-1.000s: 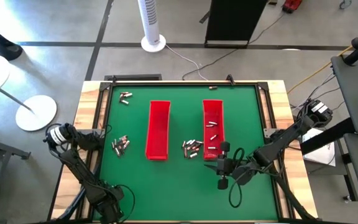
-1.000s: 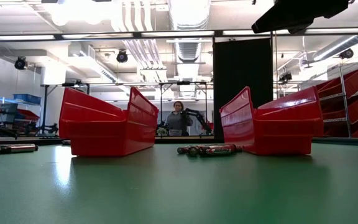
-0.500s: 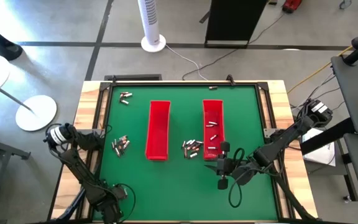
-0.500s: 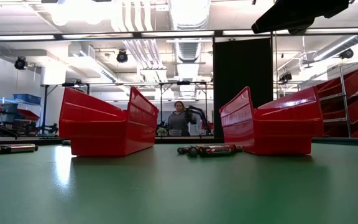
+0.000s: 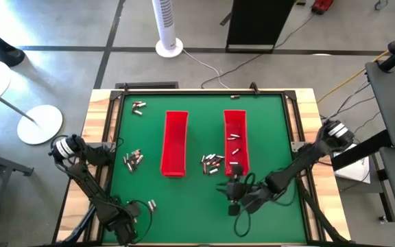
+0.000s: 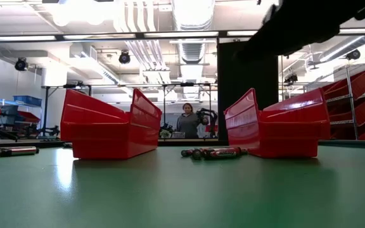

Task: Sort batteries
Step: Put the silver battery into the right red bin

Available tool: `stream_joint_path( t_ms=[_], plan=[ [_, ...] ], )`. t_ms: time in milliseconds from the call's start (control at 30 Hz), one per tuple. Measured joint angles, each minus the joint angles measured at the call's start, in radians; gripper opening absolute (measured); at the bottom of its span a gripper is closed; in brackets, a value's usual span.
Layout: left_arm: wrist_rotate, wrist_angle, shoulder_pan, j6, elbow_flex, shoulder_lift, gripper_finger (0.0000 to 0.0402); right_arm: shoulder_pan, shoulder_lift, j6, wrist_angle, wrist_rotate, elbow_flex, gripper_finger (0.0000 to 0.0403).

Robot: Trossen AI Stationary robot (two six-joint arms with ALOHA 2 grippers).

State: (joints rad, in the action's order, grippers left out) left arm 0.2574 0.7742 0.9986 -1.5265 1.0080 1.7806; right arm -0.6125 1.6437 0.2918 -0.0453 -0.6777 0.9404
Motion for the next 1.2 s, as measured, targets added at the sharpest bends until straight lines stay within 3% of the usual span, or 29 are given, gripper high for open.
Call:
stream_joint_path(
  t_ms=[167, 300, 433, 667, 1000, 1200],
  plan=[
    [-0.081, 0.001, -0.002, -0.001, -0.001, -0.017, 0.0000, 0.020, 0.159, 0.024, 0.022, 0.004, 0.146, 0.0087],
    [-0.260, 0.023, -0.008, -0.024, 0.000, -0.064, 0.0000, 0.054, 0.240, 0.053, 0.059, 0.064, 0.249, 0.0111],
    [-0.491, 0.116, 0.001, -0.027, 0.043, -0.130, 0.0000, 0.091, 0.305, 0.093, 0.062, 0.158, 0.320, 0.0140],
    [-0.896, 0.260, 0.018, 0.034, 0.058, -0.247, 0.0000, 0.121, 0.403, 0.139, 0.065, 0.162, 0.413, 0.0176],
    [-1.561, 0.259, 0.019, 0.232, 0.050, -0.339, 0.0000, 0.198, 0.448, 0.295, 0.069, 0.154, 0.438, 0.0177],
    [-1.786, 0.262, 0.014, 0.277, 0.050, -0.334, 0.0000, 0.223, 0.448, 0.293, 0.095, 0.154, 0.437, 0.0179]
  ],
)
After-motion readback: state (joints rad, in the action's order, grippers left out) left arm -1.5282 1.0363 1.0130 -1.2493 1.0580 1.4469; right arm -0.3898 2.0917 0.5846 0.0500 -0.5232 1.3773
